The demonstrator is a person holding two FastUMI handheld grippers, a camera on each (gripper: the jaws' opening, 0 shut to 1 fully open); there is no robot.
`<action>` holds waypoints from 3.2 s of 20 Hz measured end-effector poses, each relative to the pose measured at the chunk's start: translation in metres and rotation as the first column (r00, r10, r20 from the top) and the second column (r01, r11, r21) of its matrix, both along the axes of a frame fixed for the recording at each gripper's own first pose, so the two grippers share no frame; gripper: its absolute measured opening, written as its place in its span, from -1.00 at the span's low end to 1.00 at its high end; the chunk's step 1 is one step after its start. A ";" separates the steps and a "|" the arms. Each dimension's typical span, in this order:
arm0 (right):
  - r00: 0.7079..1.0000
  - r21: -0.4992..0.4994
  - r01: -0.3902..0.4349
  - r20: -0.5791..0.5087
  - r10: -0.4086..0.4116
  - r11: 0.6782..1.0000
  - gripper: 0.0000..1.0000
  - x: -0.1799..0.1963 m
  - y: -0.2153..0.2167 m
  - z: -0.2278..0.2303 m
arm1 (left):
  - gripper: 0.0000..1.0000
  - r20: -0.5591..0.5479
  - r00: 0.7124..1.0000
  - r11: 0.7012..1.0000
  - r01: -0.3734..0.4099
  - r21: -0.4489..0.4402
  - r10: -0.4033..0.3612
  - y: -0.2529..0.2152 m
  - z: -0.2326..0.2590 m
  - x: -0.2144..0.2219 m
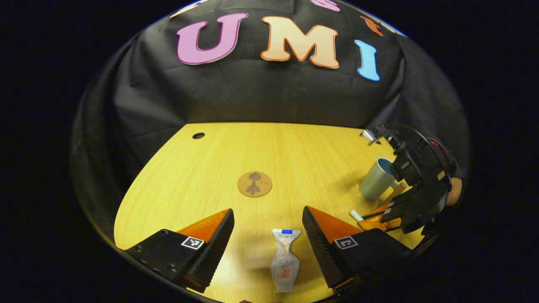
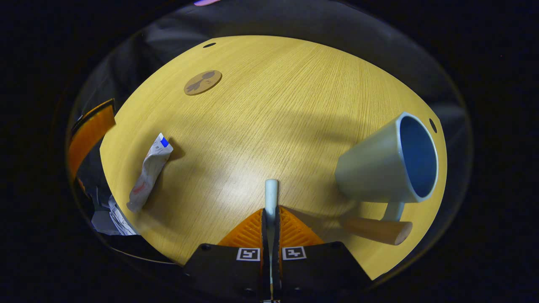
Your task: Put the toothbrush and toothpaste on the desktop into the cup, then pick up the cup and place it on the coaster on the desktop.
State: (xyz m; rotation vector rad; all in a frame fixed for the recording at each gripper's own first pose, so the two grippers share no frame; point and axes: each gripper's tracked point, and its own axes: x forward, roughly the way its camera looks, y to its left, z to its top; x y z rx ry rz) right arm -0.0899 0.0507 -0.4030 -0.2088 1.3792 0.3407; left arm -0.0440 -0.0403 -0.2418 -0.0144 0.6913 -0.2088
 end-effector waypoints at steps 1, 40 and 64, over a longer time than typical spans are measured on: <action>1.000 0.002 0.002 0.001 -0.002 1.000 -0.91 -0.001 0.000 0.000 | 0.91 -0.019 1.000 1.000 0.016 0.006 -0.016 -0.004 -0.007 -0.003; 0.986 0.128 0.084 0.133 -0.101 0.988 -0.90 -0.007 -0.009 0.015 | -0.98 -0.140 0.987 0.996 0.068 -0.061 -0.076 -0.047 -0.064 -0.007; 0.782 0.452 0.137 0.497 -0.377 0.881 -0.91 0.089 -0.043 0.168 | -1.00 0.032 0.992 0.984 0.122 -0.134 -0.119 -0.106 0.043 0.020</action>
